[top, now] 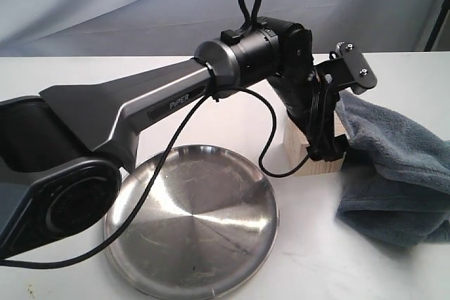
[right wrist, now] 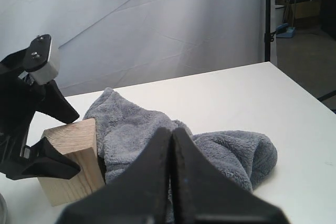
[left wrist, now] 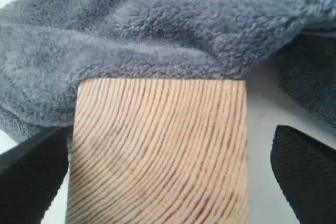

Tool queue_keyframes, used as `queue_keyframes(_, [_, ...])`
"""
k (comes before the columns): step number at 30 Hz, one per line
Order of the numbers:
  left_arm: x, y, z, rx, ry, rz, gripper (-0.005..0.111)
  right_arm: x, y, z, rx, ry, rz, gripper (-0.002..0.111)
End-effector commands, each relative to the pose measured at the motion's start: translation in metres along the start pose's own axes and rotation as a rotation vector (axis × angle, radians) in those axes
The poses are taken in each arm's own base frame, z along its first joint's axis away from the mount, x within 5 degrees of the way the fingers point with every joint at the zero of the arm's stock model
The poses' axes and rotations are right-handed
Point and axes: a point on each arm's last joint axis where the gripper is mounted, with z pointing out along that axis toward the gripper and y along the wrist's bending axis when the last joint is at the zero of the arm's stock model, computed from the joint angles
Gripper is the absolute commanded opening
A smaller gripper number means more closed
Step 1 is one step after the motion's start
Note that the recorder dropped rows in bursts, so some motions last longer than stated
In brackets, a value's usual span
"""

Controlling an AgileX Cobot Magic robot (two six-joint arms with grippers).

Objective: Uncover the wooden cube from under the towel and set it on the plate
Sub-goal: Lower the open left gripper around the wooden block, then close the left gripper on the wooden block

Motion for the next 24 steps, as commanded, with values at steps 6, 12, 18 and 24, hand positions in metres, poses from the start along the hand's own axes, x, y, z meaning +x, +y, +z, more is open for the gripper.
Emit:
queue_keyframes(6, [0.014,0.004,0.014,0.036,0.038,-0.034,0.102,0.001,0.0,0.0,-0.002,0.0,-0.005,0.0])
queue_keyframes(12, [0.012,0.001,0.014,0.06,0.014,-0.039,0.102,0.001,0.0,0.0,-0.002,0.0,-0.005,0.0])
queue_keyframes(18, [0.013,0.0,0.018,0.075,0.009,0.004,0.102,0.001,0.0,0.0,-0.002,0.0,-0.005,0.0])
queue_keyframes(24, [0.018,-0.003,0.029,0.095,0.021,-0.004,0.102,0.001,0.0,0.0,-0.002,0.0,-0.005,0.0])
